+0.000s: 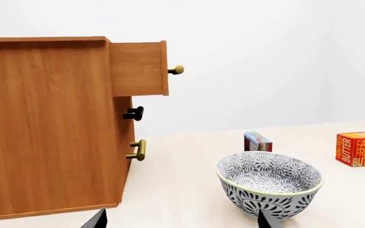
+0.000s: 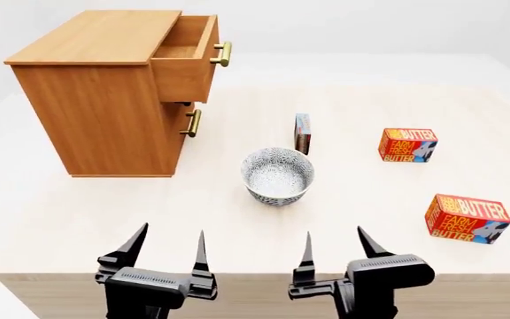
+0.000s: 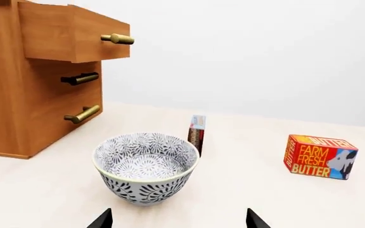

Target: Put the chocolate pudding in the top drawer of the cabinet and close it.

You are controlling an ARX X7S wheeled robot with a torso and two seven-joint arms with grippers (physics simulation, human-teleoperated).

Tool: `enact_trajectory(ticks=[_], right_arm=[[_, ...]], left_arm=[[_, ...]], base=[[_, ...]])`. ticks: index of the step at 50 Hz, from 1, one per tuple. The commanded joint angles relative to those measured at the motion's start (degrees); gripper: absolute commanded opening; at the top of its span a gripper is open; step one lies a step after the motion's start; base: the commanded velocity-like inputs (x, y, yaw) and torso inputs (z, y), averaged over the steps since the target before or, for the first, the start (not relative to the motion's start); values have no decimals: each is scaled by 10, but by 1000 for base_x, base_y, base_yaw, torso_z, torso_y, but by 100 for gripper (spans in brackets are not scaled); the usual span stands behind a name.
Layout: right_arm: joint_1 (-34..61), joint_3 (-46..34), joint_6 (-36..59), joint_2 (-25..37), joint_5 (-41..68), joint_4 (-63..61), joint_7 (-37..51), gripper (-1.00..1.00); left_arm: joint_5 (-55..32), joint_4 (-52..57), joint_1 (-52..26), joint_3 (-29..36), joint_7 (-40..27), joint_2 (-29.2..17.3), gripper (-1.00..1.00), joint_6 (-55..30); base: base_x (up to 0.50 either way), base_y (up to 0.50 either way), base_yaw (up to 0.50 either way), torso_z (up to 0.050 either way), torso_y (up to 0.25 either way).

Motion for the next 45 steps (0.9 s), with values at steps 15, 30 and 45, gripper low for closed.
enact_trajectory(ticks=[15, 30, 45], right_arm=[[-12, -6, 10, 18, 14, -37, 13, 100], [9, -16, 67, 30, 7, -85, 23, 100], [61, 15, 240, 70, 67, -243, 2, 100]], left_arm=[[7, 34, -3, 5, -31, -9, 100, -55], [24, 165, 2, 1, -64, -38, 100, -173], [-43, 299, -78, -21, -30, -80, 100, -334]], base=[[0, 130, 0, 0, 0], [123, 0, 0, 0, 0], [144, 0, 0, 0, 0]])
